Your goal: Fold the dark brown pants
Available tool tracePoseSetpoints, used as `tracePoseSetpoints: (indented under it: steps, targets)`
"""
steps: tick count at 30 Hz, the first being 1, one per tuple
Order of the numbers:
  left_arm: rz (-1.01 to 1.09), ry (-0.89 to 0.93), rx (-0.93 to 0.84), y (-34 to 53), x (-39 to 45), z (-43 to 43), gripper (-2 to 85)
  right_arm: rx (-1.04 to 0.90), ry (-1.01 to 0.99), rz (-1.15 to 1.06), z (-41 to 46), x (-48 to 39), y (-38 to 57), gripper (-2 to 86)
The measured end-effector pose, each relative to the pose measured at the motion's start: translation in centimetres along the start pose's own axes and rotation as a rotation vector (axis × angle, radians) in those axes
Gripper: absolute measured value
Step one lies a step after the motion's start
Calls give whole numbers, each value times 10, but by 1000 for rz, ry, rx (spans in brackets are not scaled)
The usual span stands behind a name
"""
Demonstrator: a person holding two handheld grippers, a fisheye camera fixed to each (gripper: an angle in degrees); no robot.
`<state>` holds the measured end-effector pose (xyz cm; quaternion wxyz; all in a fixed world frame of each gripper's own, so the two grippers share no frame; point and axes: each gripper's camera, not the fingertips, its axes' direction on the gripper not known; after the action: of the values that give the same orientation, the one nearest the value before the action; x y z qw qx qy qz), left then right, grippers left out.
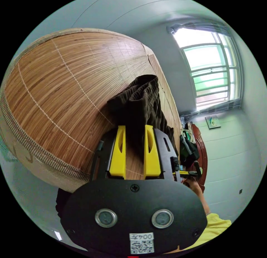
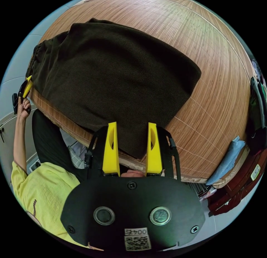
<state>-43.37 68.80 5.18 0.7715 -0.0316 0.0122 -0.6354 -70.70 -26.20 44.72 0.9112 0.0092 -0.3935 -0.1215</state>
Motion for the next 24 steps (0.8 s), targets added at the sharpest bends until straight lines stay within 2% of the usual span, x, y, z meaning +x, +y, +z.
tracePoseSetpoints:
  steps: [8, 14, 24]
  targets:
    - [251, -41, 81, 5, 68, -13, 63, 2, -4, 6, -2, -2, 2, 157]
    - [422, -96, 69, 4, 120, -10, 47, 13, -18, 3, -4, -3, 6, 159]
    - [296, -165, 8, 18, 77, -1, 58, 73, -24, 24, -9, -3, 25, 158]
